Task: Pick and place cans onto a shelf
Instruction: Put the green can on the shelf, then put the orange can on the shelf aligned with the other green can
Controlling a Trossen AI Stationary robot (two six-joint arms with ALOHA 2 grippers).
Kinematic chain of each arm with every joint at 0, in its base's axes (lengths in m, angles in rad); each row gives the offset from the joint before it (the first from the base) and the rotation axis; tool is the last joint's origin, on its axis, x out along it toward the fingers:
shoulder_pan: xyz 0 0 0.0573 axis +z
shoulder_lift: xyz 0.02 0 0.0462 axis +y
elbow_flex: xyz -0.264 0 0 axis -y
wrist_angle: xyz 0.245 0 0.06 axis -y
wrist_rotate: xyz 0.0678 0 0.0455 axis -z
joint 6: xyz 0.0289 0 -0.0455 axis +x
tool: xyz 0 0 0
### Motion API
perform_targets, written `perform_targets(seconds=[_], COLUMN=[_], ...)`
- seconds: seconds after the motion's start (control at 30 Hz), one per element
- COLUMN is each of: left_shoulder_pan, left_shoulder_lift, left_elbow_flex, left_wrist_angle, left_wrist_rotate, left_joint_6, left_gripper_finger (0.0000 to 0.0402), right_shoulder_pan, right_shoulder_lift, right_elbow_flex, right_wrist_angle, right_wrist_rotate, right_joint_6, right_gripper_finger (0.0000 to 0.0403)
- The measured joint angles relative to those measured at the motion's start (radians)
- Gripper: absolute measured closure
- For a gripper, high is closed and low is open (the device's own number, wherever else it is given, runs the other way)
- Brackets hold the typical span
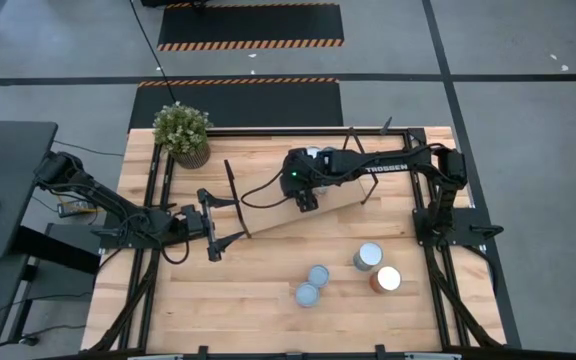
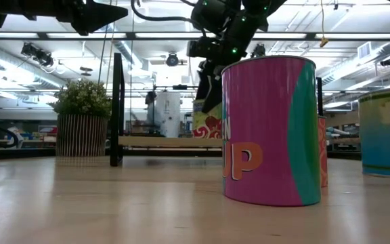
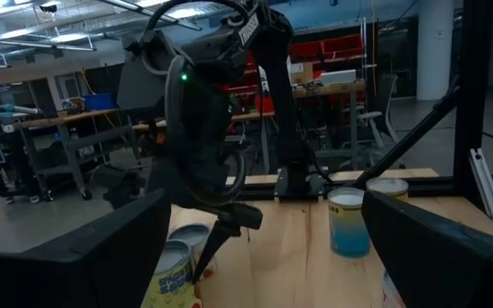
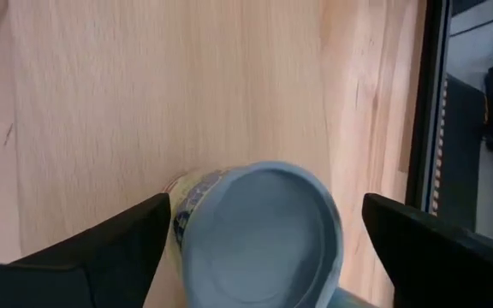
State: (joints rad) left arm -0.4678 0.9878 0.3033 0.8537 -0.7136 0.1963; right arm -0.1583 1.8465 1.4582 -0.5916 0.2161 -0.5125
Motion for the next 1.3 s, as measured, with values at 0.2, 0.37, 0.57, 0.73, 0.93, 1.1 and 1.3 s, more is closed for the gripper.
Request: perform_targets(seconds=[0.2, 0.37, 0.57, 0.73, 0.93, 1.1, 1.3], left_shoulder_pan=[0.0, 0.0, 0.0, 0.0, 0.0, 0.0, 0.0], left_shoulder_lift=[0.0, 0.0, 0.0, 0.0, 0.0, 0.0, 0.0], left_elbow_flex=[0.001, 0.001, 0.001, 0.001, 0.001, 0.001, 0.001], left_wrist_angle=[0.001, 0.001, 0.001, 0.001, 0.002, 0.002, 0.002], left_wrist_rotate=[0.0, 0.0, 0.0, 0.0, 0.0, 0.0, 0.0], left_joint_6=[0.0, 0.0, 0.0, 0.003, 0.009, 0.009, 0.009], left_gripper_finger=[0.0013, 0.0013, 0.0013, 0.0013, 0.0013, 0.0013, 0.0013], right_shoulder_pan=[-0.017, -0.064, -0.067, -0.038, -0.031, -0.01, 0.043], right_shoulder_lift=[0.0, 0.0, 0.001, 0.001, 0.001, -0.002, -0.018], right_elbow_flex=[0.0, 0.0, 0.0, 0.0, 0.0, 0.0, 0.0], right_wrist_angle=[0.052, 0.081, 0.1, 0.108, 0.131, 0.144, 0.133], right_wrist_rotate=[0.008, 0.01, 0.016, 0.09, 0.165, 0.196, 0.224], right_joint_6=[-0.07, -0.085, -0.087, -0.124, -0.176, -0.196, -0.181], right_gripper_finger=[0.0013, 0.0013, 0.0014, 0.0014, 0.0014, 0.0014, 0.0014])
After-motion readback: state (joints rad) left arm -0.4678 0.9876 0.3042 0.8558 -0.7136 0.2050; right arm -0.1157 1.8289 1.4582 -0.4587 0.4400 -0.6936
